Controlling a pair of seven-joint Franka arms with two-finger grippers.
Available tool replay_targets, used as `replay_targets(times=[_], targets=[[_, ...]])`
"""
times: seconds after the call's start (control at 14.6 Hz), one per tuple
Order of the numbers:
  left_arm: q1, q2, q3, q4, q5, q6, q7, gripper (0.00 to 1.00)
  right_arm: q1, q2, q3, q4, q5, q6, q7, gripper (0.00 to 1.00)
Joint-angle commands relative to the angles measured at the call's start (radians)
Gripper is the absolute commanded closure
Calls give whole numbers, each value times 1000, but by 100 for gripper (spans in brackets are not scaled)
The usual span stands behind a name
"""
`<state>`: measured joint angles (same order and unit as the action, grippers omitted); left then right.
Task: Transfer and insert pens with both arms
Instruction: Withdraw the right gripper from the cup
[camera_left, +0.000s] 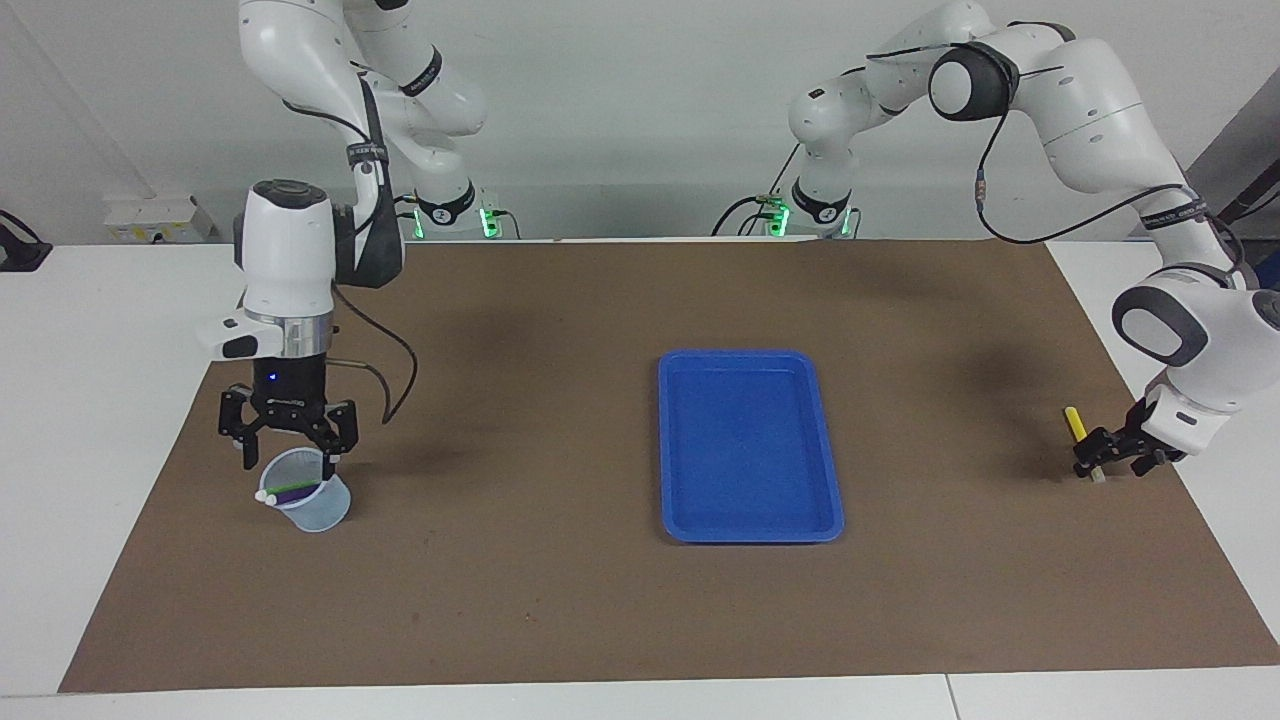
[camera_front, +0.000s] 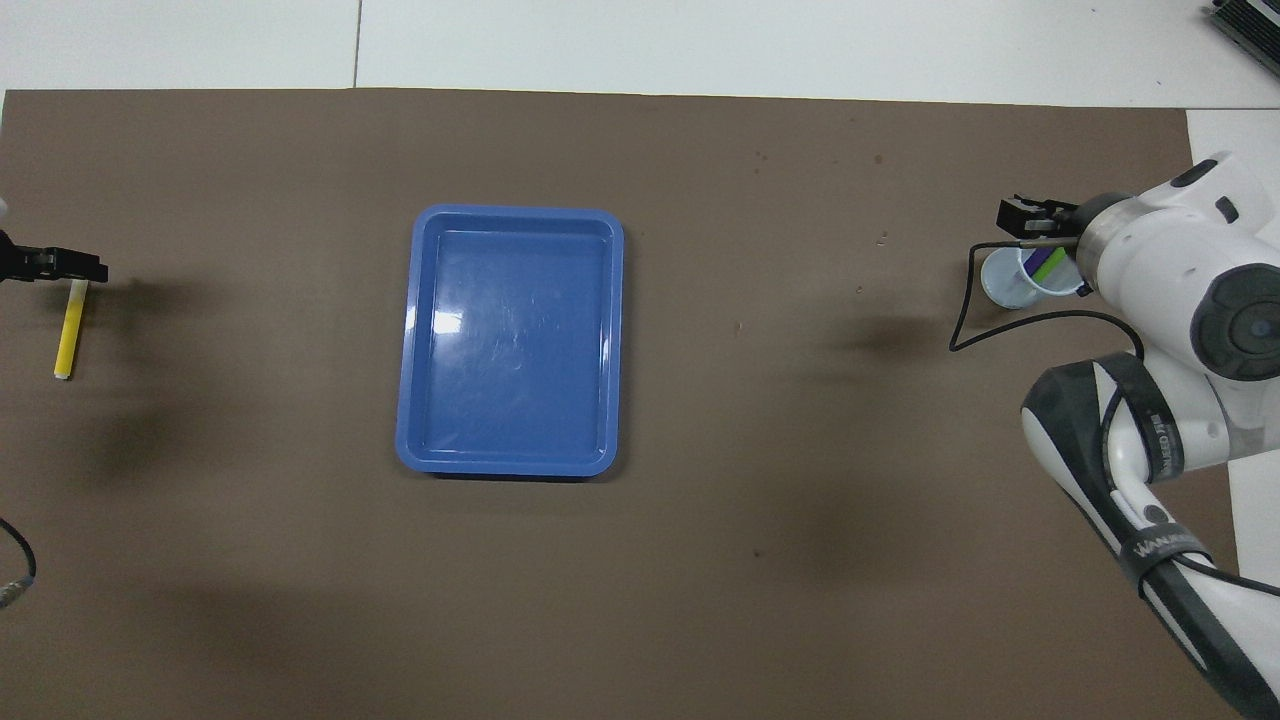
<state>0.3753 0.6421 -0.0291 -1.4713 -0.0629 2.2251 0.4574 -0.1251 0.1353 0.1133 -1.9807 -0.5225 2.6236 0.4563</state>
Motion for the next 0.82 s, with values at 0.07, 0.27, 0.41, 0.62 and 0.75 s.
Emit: replay_targets(times=[0.07,0.27,0.41,0.62,0.75], targets=[[-1,28,1,20,-8,18,21,0,10,-81,54,57,157,-239,10,0],[-7,31,3,11,-11,24,17,0,10,-92,91,199,336,-495,13,0],[-6,34,3,11,-11,27,15,0,10,-95,100,264,404,-614,13,0],[-7,45,3,9,-11,33,15,0,9,-124,105,283,444,-724,12,0],[-7,44,3,-9,-11,50,17,5,10,-141,105,290,444,-793,8,0]])
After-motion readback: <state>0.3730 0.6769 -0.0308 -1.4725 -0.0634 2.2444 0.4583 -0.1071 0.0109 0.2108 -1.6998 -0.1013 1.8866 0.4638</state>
